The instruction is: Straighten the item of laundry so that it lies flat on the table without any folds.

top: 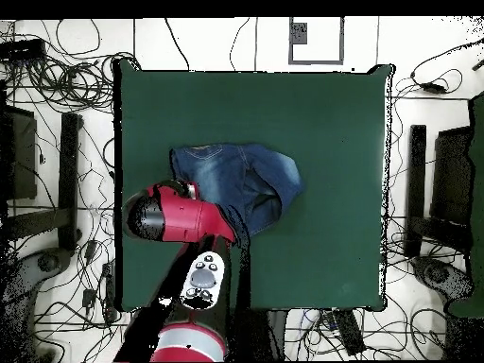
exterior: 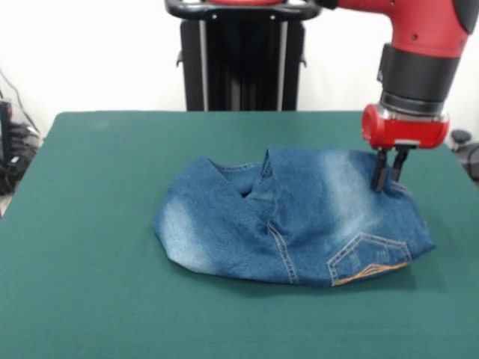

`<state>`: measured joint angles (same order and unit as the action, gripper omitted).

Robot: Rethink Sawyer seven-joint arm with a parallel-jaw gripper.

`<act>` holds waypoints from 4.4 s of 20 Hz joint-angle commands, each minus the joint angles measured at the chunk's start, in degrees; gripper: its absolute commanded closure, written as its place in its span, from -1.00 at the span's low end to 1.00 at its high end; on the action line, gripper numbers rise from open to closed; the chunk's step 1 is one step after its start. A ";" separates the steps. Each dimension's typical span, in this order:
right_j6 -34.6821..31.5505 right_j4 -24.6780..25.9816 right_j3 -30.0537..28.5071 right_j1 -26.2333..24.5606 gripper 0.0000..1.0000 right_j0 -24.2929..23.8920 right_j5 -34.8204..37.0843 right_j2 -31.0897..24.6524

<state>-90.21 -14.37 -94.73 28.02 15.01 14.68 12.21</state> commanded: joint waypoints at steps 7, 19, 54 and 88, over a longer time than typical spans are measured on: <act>-9.16 1.59 -4.37 1.67 1.00 -1.22 6.48 -2.55; -9.69 1.70 -5.79 0.72 1.00 -1.41 2.97 -2.92; -10.23 1.63 -6.19 -0.80 1.00 -1.46 -0.69 -3.26; -6.25 5.27 -9.48 19.92 1.00 -1.64 32.68 1.11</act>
<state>-90.21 -11.87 -103.10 44.59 14.59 35.77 14.54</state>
